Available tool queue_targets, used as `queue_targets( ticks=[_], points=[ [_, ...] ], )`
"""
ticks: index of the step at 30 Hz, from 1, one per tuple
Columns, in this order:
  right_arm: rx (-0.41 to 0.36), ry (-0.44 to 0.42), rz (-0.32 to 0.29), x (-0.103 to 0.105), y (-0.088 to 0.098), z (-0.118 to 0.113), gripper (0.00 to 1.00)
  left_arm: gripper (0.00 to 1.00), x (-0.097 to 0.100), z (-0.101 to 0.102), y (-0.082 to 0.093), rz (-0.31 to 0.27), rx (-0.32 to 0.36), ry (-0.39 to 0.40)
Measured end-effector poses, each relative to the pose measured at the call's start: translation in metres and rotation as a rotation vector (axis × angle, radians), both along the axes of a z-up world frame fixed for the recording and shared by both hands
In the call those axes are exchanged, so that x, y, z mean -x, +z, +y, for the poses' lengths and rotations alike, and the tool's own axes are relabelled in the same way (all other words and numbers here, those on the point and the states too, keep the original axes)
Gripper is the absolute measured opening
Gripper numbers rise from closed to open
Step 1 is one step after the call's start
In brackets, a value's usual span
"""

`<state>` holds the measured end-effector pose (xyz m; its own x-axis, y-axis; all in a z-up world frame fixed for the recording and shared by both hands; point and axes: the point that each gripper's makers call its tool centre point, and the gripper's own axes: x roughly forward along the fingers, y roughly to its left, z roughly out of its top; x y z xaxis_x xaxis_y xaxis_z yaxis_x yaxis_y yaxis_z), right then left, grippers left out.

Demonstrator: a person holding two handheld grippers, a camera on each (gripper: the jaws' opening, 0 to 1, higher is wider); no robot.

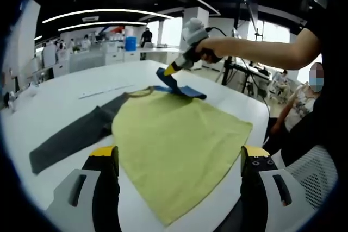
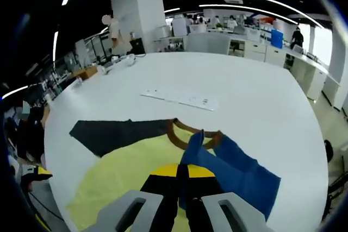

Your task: Fold the garment on the visible template until the final outline fits inside the template.

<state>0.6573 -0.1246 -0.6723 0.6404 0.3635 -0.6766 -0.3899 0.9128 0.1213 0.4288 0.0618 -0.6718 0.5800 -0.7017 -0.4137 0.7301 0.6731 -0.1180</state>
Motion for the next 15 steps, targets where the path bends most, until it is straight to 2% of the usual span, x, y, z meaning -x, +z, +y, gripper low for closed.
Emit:
queue_targets(
  ticks=[15],
  points=[
    [0.003,0.069,-0.024,-0.007,0.011,0.041,0.0,0.89,0.0,0.005,-0.002,0.0,-0.004,0.01]
  ],
)
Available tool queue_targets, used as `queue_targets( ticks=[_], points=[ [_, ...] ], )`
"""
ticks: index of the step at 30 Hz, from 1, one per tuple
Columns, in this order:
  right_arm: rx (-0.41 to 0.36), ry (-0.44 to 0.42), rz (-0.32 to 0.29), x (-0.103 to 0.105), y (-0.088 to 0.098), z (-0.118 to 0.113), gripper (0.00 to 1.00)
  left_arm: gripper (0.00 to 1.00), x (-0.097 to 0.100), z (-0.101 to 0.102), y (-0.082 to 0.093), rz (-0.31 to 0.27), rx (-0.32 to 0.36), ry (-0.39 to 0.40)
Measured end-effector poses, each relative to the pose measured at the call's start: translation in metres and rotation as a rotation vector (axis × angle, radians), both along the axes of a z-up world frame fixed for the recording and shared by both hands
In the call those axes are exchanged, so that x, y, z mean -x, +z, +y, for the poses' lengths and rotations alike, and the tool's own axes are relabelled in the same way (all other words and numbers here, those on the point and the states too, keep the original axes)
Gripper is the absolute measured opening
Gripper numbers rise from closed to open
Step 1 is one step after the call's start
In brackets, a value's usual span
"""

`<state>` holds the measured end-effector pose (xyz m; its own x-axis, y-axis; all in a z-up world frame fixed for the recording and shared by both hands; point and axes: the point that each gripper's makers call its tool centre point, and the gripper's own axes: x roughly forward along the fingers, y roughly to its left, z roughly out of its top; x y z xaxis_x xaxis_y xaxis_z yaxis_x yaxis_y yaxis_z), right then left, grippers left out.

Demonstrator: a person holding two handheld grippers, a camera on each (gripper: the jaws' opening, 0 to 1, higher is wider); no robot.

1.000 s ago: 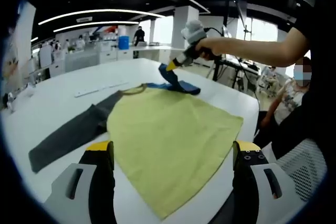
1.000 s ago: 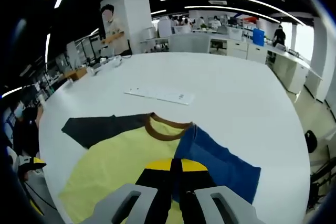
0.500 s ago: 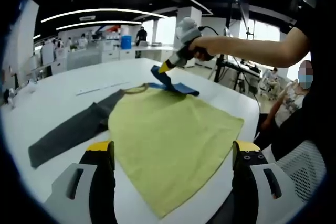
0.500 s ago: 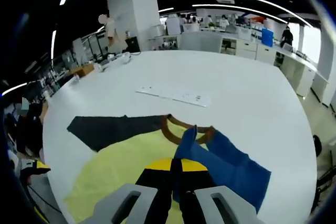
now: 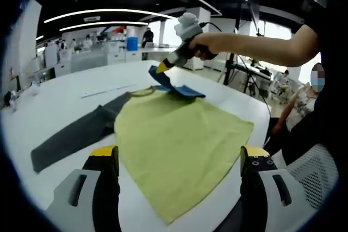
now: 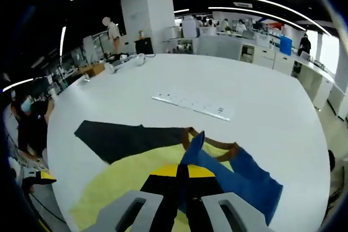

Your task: Fold the garment on the visible template until the final outline fits inside the template.

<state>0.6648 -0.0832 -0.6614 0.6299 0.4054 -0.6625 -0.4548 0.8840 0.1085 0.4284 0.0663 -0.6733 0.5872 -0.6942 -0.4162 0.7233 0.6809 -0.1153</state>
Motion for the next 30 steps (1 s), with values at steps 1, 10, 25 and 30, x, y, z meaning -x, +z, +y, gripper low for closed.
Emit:
queue_targets(
  ticks=[1,10,25,30],
  points=[
    [0.0,0.001,0.0,-0.001,0.0,0.002,0.0,0.89,0.0,0.0,0.0,0.0,0.0,0.001],
    [-0.022,0.03,-0.005,-0.001,0.008,0.027,0.0,0.89,0.003,0.004,-0.002,0.005,-0.004,0.007],
    [-0.01,0.13,0.009,0.02,-0.001,0.071,0.0,0.88,0.003,0.01,-0.008,0.017,-0.014,0.017],
    [-0.008,0.153,0.034,0.028,-0.013,0.085,0.0,0.88,0.002,0.012,-0.007,0.015,-0.011,0.023]
  ],
)
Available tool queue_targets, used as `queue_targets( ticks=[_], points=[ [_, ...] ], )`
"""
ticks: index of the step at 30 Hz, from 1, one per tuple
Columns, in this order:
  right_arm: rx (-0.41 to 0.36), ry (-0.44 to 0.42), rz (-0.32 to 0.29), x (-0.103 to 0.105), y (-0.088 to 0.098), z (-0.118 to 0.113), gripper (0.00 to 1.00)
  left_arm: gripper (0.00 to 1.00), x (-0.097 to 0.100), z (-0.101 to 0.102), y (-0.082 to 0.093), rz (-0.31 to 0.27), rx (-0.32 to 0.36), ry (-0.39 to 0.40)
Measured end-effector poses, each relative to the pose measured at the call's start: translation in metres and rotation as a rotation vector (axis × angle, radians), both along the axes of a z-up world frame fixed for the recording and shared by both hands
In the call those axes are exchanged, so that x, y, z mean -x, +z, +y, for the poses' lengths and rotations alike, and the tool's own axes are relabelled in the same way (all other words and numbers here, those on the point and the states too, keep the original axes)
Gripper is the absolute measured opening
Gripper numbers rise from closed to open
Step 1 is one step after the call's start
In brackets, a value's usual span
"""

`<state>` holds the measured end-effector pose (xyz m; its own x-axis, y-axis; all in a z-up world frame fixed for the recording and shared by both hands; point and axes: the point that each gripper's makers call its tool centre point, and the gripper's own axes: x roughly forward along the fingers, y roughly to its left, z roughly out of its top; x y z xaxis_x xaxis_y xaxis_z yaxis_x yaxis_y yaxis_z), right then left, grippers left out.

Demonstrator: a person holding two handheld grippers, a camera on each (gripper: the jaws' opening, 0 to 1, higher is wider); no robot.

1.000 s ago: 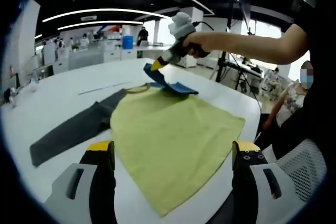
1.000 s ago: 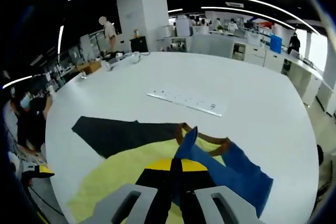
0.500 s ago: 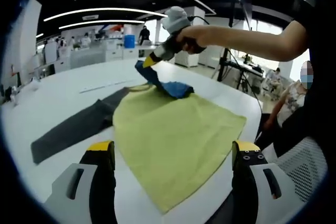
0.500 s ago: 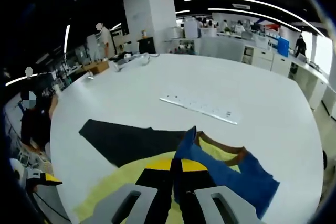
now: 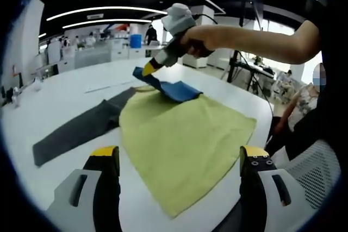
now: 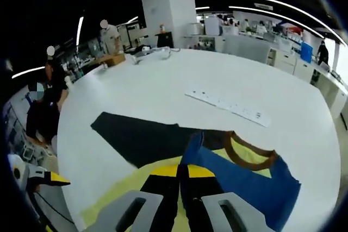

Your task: Fold the garment on the visible template until the final outline fits inside the template.

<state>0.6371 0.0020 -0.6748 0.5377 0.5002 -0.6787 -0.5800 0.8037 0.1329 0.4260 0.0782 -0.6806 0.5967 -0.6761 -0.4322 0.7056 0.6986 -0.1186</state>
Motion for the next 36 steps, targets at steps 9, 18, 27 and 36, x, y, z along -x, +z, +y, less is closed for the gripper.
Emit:
queue_targets(
  ticks=[9,18,27,36],
  points=[
    [0.006,0.024,0.024,0.004,-0.017,0.015,0.0,0.87,0.002,0.003,-0.002,0.007,-0.002,0.005],
    [-0.054,-0.043,0.081,0.0,-0.035,0.024,0.0,0.87,0.002,0.004,-0.001,0.008,-0.003,0.005],
    [-0.168,-0.096,0.187,0.008,-0.054,0.039,0.03,0.87,0.007,0.003,-0.002,0.014,-0.013,0.003],
    [-0.205,-0.08,0.156,0.002,-0.042,0.037,0.15,0.89,0.004,0.006,0.0,0.006,-0.006,0.013]
  ],
)
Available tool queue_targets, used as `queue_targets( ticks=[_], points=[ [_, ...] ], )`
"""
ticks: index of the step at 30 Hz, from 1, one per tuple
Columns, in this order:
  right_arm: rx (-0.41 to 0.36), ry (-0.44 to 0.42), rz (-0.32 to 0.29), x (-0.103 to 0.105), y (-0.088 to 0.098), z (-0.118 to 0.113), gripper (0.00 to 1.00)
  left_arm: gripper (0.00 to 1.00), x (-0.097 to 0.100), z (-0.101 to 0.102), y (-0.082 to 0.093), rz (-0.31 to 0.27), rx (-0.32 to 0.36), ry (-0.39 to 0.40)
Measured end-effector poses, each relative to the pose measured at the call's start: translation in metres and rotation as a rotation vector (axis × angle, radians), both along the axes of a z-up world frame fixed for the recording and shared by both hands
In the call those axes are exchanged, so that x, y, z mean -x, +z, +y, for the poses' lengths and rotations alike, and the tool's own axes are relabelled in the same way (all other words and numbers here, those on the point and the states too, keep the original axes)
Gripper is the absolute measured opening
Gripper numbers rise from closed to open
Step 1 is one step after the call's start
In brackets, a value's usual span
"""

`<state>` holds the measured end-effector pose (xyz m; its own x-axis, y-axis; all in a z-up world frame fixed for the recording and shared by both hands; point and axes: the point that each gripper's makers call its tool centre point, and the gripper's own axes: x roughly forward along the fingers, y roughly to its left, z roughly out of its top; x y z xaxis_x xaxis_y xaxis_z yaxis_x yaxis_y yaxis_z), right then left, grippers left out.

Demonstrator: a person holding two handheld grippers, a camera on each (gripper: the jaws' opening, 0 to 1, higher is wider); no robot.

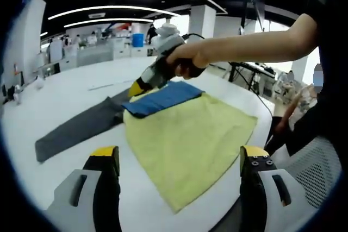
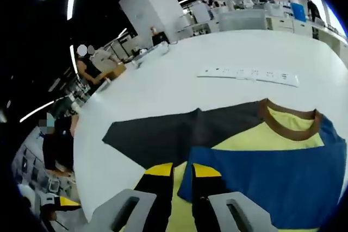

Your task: Fold the garment on the visible template until the final outline fits inside the template.

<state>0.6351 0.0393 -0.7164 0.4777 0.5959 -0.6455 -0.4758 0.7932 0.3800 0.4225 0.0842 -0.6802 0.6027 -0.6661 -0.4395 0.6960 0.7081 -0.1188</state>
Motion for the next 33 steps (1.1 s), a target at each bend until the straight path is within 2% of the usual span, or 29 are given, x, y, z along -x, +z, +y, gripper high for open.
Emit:
queue_targets(
  ticks=[9,13,16,25,33],
  points=[
    [0.097,0.06,-0.078,-0.005,0.007,-0.031,0.51,0.93,-0.004,0.001,0.001,-0.001,-0.002,-0.006],
    [0.126,0.046,-0.096,-0.006,0.006,-0.051,0.69,0.95,-0.007,0.002,0.001,-0.012,0.001,-0.006],
    [0.108,0.041,-0.082,-0.003,0.008,-0.061,0.73,0.95,-0.008,0.002,0.0,-0.013,-0.002,-0.011],
    [0.141,0.03,-0.104,0.005,0.015,-0.099,0.95,0.98,-0.009,0.001,0.001,-0.019,-0.005,-0.022],
    [0.15,-0.025,-0.088,0.01,0.015,-0.137,0.99,0.99,-0.006,-0.001,-0.001,-0.016,-0.015,-0.031]
  ],
)
